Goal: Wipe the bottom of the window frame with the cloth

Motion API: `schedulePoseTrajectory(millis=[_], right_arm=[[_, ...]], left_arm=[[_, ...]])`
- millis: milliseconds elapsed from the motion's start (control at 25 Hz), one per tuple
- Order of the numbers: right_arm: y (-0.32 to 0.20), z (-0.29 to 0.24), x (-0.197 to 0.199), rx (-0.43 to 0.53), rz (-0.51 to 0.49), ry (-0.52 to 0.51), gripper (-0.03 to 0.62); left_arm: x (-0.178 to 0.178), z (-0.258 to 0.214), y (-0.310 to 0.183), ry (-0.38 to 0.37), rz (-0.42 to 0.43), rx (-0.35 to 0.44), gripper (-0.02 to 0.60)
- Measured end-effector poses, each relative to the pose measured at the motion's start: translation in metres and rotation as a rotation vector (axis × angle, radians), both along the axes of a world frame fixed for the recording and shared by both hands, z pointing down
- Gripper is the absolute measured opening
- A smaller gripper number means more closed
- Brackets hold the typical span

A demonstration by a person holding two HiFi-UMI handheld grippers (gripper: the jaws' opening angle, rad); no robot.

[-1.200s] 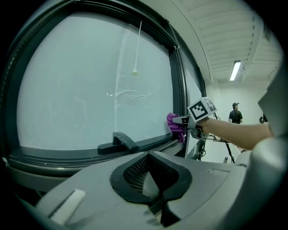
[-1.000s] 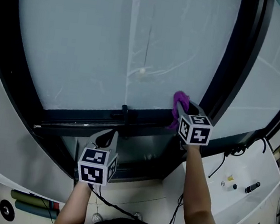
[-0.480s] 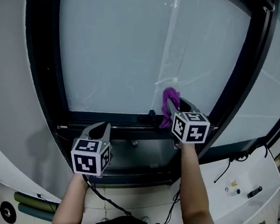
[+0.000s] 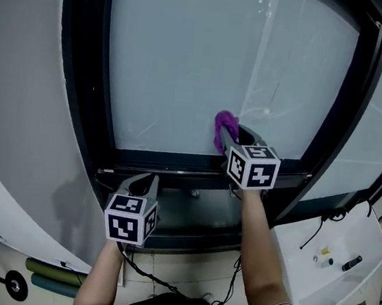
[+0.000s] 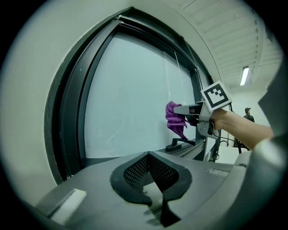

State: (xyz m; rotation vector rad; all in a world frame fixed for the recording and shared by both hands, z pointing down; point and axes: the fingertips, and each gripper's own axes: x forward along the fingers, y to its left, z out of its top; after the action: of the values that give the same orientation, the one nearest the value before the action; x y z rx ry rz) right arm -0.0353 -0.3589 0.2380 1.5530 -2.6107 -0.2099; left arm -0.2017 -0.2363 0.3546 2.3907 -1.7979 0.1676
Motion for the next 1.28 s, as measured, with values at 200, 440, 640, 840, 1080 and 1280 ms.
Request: schedulePoseTrajectory(millis=[200,440,640,840,1080,1280], right_arm=[[-0.012,0.036,-0.022,-0.054,0.015,0.011,0.13],[-0.035,0.094,-0.021,-0.138,0.125,0.07,0.13],[-0.047,0.131,-0.016,-0.194,0.212,0.135,0.13],[-0.055,0.159,-0.023,-0.224,0.232,0.2,0.131],[-0.053,0.167,-0.04,-0.258,0.186,0.18,0.129],[-0.048,0.172,-0.073,-0.259,0.132,0.201,0.129]], left_arm=[[-0.012,0.015,-0.004,-0.015,0.001,-0.029,0.008],[-0.013,0.033,-0.006,-0.008,0.024,-0.065,0.008],[-0.014,0.047,-0.007,0.004,0.032,-0.097,0.008],[-0.016,0.062,-0.006,0.02,0.035,-0.124,0.008],[-0.028,0.075,-0.001,0.036,0.011,-0.153,0.008],[-0.04,0.079,0.005,0.042,-0.019,-0.159,0.008]])
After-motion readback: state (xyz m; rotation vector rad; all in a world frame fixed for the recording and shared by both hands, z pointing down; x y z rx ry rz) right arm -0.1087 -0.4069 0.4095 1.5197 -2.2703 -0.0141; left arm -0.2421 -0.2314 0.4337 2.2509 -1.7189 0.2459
